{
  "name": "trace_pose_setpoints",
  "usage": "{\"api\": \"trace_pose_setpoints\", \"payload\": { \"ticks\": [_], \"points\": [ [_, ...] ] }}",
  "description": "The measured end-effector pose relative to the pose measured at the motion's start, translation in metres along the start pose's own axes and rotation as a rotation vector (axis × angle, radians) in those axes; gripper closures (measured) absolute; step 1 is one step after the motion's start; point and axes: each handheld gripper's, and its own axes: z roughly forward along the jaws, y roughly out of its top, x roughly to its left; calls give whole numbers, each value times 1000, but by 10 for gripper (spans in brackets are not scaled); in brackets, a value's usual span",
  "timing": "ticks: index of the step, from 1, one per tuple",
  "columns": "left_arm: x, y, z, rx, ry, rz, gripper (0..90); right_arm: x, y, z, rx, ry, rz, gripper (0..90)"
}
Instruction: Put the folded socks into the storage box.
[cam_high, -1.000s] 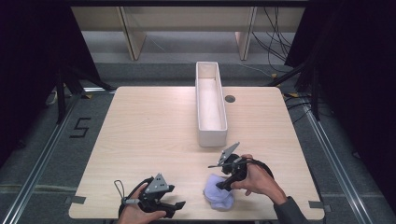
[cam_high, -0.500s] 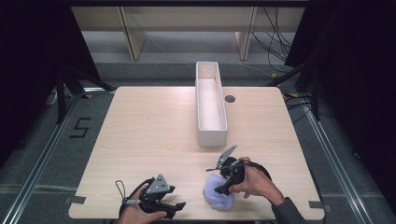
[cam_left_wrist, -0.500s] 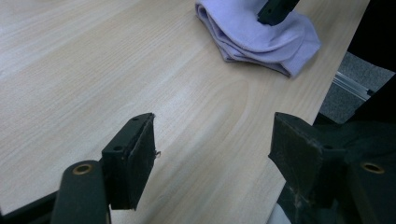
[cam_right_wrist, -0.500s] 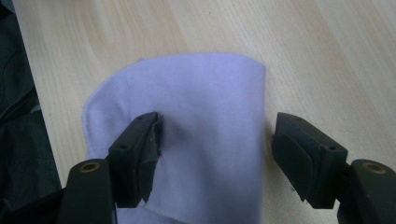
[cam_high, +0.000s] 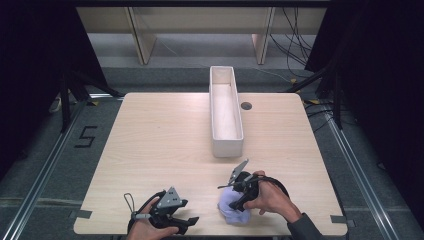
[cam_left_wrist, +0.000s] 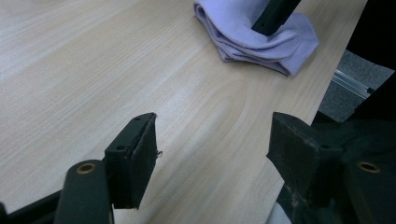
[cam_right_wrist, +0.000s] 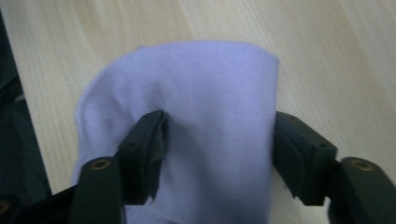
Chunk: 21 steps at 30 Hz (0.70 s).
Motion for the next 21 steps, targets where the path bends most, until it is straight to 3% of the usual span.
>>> {"api": "trace_pose_setpoints", "payload": {
  "ticks": [4,6,7,9,12,14,17,19,21],
  "points": [
    [0,0,0,6,-1,9,320,0,-1,-1,-2,17,11,473],
    [-1,0,1,5,-3,5,320,-3,-1,-1,-1,5,-29,526],
    [-1,0,1,4,-5,3,320,-1,-2,-2,-1,18,-3,556],
    [-1,0,1,4,-4,5,320,-3,-2,-1,-8,35,-20,601],
    [-1,0,1,-1,-7,3,322,-3,-4,-2,-7,49,13,668],
    [-1,0,1,-1,-7,4,322,-4,-4,-2,-15,50,-19,710],
    [-1,0,1,-1,-7,6,323,-3,-4,-3,-14,39,-8,739],
    [-1,0,1,-1,-6,6,325,1,-4,-4,-21,58,20,753],
    [-1,0,1,-1,-6,6,325,1,-3,-5,-22,49,11,759]
  ]
}}
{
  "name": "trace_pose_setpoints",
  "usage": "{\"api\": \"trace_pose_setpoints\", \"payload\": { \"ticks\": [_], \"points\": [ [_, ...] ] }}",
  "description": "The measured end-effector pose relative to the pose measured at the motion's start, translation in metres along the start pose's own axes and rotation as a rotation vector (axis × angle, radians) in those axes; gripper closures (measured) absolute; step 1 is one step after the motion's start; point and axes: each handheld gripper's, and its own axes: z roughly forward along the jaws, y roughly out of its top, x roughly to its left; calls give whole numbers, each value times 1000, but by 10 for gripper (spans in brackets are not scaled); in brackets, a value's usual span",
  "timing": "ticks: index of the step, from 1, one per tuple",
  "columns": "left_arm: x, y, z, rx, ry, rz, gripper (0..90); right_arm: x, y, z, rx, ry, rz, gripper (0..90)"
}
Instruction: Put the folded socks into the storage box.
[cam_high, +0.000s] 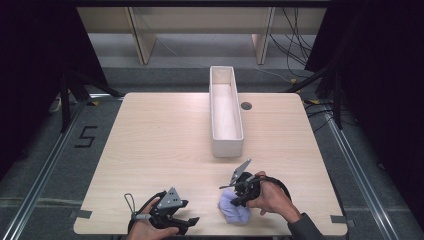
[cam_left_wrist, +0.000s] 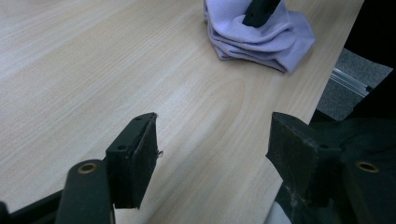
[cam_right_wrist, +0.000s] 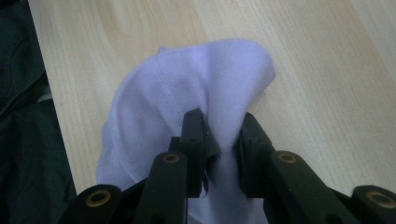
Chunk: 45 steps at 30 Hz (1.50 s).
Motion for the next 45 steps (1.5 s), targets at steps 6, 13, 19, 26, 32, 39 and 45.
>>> {"api": "trace_pose_setpoints", "payload": {
  "ticks": [6,13,19,26,32,39,45],
  "points": [
    [0,0,0,-4,1,-3,327,0,0,-9,-25,-25,-18,765],
    [1,0,0,7,6,7,327,2,1,-16,-40,-35,-19,767],
    [1,-1,1,-1,3,-6,327,4,3,-23,-55,-40,-31,767],
    [2,-1,1,5,7,-5,325,5,3,-26,-56,-43,-24,767],
    [2,-1,1,4,8,-6,323,8,4,-34,-70,-53,-29,767],
    [3,-1,1,3,9,-11,320,10,6,-43,-90,-61,-45,767],
    [4,-1,1,0,11,-13,318,11,8,-54,-117,-90,-50,767]
  ]
}}
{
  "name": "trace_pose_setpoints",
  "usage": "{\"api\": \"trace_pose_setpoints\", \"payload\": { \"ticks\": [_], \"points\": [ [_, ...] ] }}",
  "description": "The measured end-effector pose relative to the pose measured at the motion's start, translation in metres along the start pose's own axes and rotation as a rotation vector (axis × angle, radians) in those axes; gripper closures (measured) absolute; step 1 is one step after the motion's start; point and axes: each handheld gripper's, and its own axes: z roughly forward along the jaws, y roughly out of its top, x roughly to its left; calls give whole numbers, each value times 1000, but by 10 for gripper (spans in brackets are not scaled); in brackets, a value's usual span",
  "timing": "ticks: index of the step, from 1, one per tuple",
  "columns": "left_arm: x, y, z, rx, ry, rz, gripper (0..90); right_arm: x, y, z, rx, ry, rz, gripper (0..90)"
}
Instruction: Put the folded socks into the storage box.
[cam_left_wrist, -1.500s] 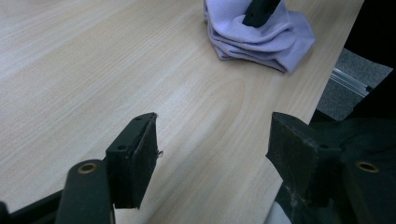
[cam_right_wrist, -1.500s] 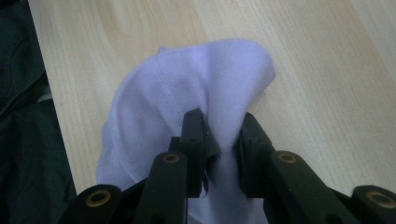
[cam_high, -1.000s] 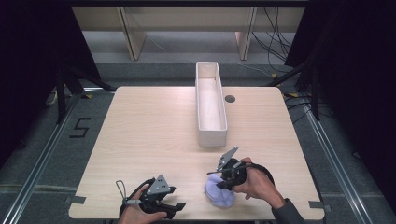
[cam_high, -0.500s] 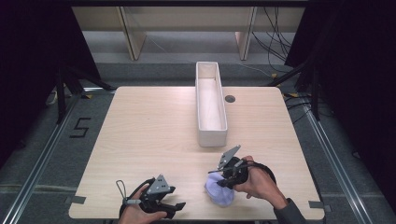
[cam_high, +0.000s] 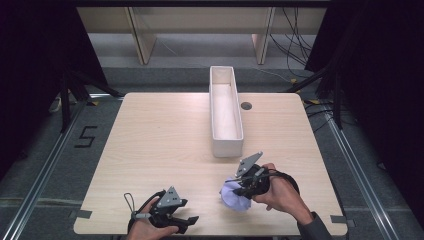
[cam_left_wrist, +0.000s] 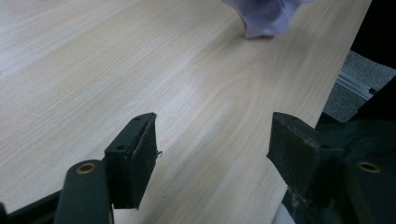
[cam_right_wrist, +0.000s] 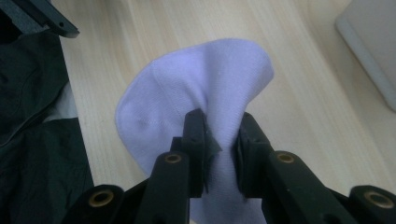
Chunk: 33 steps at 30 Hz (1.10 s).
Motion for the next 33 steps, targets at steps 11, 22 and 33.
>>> {"api": "trace_pose_setpoints", "payload": {
  "ticks": [11,22,33],
  "points": [
    [1,0,0,-5,0,1,318,-7,14,-14,-26,-43,-22,767],
    [3,0,-1,13,10,17,318,-19,34,-24,-3,-65,-25,767],
    [2,0,-1,5,3,7,318,-29,57,-34,-12,-88,-36,766]
  ]
}}
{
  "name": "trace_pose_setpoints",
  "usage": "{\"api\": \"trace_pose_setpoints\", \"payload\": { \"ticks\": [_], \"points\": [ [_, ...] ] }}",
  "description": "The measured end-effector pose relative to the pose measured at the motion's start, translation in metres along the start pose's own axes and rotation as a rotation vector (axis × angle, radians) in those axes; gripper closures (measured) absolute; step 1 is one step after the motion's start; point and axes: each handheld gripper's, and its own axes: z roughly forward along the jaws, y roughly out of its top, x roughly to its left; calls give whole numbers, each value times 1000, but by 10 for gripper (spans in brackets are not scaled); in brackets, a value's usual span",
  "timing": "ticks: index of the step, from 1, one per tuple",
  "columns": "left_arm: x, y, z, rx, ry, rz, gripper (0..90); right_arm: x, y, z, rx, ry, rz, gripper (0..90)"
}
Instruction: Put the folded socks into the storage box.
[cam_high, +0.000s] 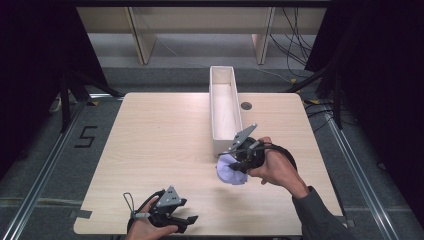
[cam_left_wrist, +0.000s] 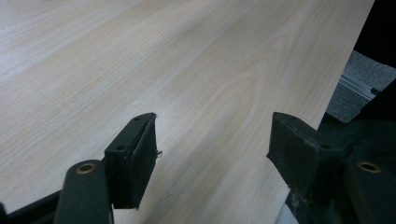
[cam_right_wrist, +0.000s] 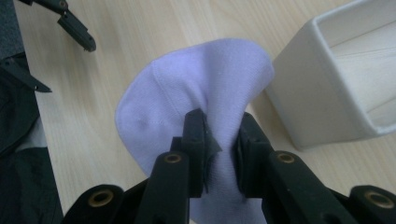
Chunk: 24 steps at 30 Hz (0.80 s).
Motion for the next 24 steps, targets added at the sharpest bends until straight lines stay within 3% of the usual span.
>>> {"api": "trace_pose_setpoints", "payload": {
  "ticks": [3,10,11,12,13,14,15,17,18,19,24],
  "points": [
    [-1,0,1,-14,0,-14,318,-4,6,-2,-1,-9,13,766],
    [1,0,0,1,2,-5,318,-14,19,-5,-7,-25,39,766],
    [1,-1,1,-3,-1,-10,318,-16,21,-6,-16,-28,17,766],
    [3,-1,0,10,2,4,318,-16,24,-7,-13,-28,38,766],
    [4,-1,0,10,7,10,318,-18,26,-7,-18,-30,30,766],
    [4,-1,0,13,7,12,318,-17,29,-9,-10,-31,67,766],
    [3,-1,-1,12,2,10,318,-21,32,-9,-21,-39,37,766],
    [2,-1,0,-3,0,-7,318,-22,36,-10,-19,-47,56,765],
    [1,-1,0,-2,0,-7,318,-25,39,-10,-25,-51,36,766],
    [1,-1,0,-2,0,-7,318,-26,41,-11,-20,-54,60,766],
    [1,-1,1,-7,-1,-11,318,-36,50,-14,-34,-66,62,765]
  ]
}}
